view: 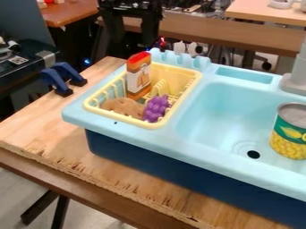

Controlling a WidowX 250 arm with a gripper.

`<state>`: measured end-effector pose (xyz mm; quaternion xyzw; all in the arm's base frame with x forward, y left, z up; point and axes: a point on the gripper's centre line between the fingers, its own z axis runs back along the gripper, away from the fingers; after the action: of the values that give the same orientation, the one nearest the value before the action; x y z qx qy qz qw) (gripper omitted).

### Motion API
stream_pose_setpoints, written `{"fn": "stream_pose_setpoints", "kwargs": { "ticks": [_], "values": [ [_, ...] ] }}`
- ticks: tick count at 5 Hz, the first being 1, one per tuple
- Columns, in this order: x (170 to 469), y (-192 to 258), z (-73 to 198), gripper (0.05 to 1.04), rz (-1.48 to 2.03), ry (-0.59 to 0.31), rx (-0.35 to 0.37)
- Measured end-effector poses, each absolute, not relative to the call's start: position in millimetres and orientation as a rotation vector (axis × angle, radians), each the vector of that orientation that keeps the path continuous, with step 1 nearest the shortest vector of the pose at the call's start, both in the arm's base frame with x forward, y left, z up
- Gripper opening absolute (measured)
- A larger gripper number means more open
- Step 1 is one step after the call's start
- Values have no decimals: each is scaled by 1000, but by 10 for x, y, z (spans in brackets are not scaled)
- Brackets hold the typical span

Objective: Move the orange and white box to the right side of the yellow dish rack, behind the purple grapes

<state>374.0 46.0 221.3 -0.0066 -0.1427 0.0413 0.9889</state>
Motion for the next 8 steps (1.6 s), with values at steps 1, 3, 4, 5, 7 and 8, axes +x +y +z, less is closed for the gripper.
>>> {"fn": "stream_pose_setpoints", "kwargs": {
  "ticks": [1,3,4,5,7,8],
  "values": [
    [3757,457,2047,1003,79,-238,-18],
    [3889,566,1927,1002,16,-159,-17],
    [3996,560,1864,1002,-11,-127,-5],
    [4081,551,1781,1003,-17,-101,-11],
    [4143,598,1696,669,-8,-94,-16],
    [4141,606,1703,396,-11,-98,-26]
  ]
}}
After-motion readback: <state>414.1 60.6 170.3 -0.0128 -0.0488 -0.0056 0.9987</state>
